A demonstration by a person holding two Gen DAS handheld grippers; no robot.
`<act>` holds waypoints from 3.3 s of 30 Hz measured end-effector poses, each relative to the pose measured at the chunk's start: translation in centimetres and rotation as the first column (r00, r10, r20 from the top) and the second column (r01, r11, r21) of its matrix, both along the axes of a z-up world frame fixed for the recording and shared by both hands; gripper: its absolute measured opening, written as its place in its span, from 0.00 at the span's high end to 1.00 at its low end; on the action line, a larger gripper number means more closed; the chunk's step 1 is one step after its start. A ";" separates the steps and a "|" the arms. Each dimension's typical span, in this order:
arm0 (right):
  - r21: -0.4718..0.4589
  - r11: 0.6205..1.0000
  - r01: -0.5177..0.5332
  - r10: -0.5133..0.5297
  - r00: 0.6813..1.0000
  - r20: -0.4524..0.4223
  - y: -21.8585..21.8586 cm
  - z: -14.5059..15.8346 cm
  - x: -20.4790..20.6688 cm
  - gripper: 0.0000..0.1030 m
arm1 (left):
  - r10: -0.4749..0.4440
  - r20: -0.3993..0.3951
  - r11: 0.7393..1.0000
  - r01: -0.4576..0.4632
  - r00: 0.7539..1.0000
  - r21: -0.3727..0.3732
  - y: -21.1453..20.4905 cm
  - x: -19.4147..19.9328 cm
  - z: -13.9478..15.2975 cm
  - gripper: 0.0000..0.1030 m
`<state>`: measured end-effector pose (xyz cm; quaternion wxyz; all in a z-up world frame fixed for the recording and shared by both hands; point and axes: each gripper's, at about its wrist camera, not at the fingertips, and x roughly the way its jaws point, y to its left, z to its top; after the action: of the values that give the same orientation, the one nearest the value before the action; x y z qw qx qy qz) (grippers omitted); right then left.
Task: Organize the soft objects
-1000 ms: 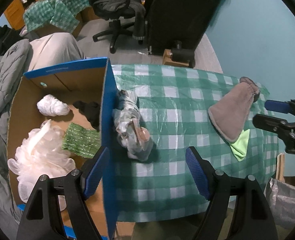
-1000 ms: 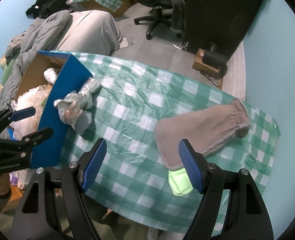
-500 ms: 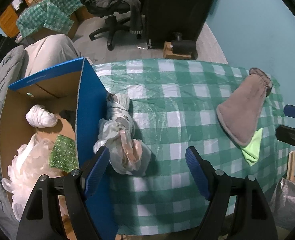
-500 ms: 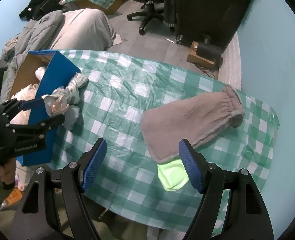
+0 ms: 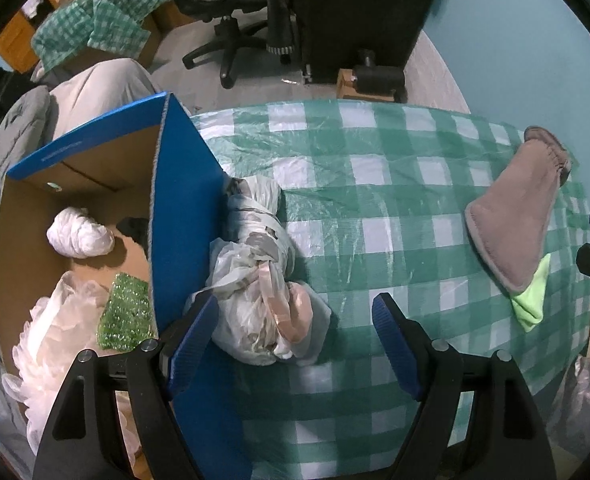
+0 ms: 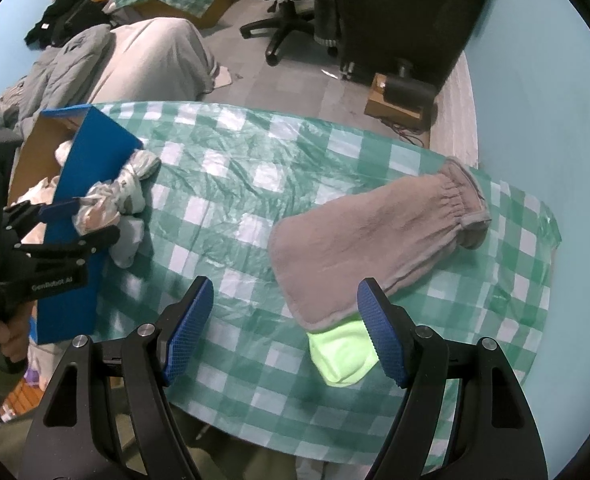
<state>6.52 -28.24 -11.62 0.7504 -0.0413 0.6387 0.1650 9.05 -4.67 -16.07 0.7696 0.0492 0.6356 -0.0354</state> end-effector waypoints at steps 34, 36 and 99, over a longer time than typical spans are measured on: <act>-0.076 0.953 0.293 -0.296 0.955 -0.031 -6.0 -8.7 3.9 0.58 | -0.010 0.040 0.996 0.007 0.999 0.089 -3.6 -0.1 -0.5 0.92; -0.093 0.960 0.266 -0.269 0.963 -0.022 -6.0 -8.8 3.8 0.75 | -0.034 0.046 0.995 0.029 0.998 0.098 -4.6 -0.5 -0.5 0.92; 0.046 0.943 0.330 -0.324 0.940 -0.104 -7.4 -9.5 4.1 0.35 | -0.274 -0.028 0.960 0.275 0.961 0.056 -6.9 0.7 -2.3 0.12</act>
<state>10.57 -35.67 -21.10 0.7370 0.0969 0.6662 0.0599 9.79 -11.52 -18.33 0.7490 0.1594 0.6311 -0.1236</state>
